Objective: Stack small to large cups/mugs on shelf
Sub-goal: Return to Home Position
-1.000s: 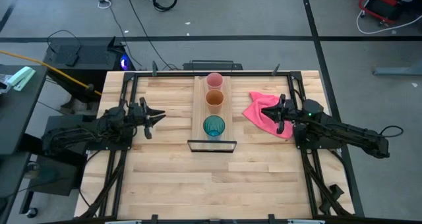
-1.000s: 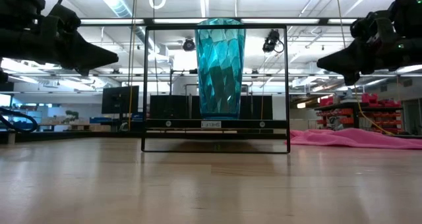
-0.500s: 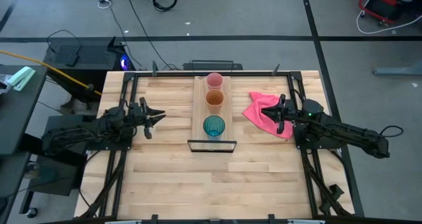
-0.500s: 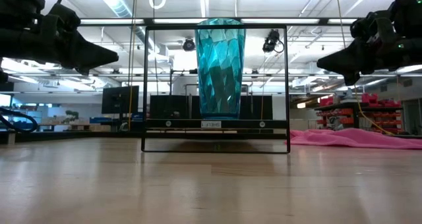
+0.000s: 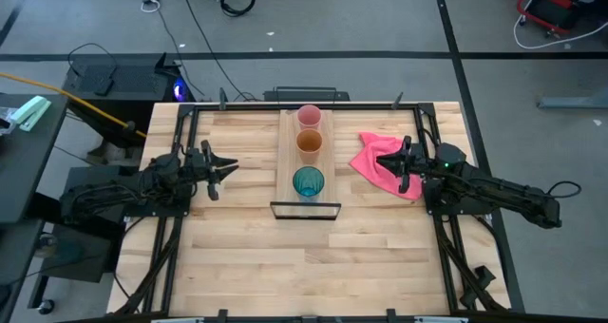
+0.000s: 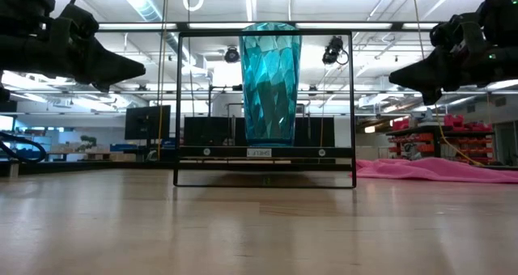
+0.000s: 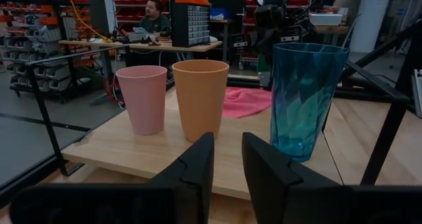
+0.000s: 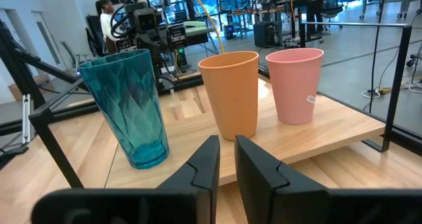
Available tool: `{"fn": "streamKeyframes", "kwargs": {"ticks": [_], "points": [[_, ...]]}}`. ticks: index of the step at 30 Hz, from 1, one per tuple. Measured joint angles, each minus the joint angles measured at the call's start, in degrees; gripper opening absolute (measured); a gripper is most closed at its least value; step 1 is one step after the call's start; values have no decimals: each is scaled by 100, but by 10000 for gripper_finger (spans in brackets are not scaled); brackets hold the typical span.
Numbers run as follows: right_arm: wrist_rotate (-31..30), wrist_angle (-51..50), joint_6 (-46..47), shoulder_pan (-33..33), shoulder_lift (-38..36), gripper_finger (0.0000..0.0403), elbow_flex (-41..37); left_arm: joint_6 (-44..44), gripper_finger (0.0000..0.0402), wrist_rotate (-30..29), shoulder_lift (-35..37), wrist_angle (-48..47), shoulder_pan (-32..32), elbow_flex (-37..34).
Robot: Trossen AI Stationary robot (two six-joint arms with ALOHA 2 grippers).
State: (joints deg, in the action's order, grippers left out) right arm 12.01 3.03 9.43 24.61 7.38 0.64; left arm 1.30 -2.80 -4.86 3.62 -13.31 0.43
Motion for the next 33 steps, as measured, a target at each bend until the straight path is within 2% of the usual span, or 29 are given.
{"fn": "streamKeyframes", "kwargs": {"ticks": [33], "points": [[1, 0, 1, 0, 0, 54, 0, 0, 83, 1, 0, 0, 0, 0]]}}
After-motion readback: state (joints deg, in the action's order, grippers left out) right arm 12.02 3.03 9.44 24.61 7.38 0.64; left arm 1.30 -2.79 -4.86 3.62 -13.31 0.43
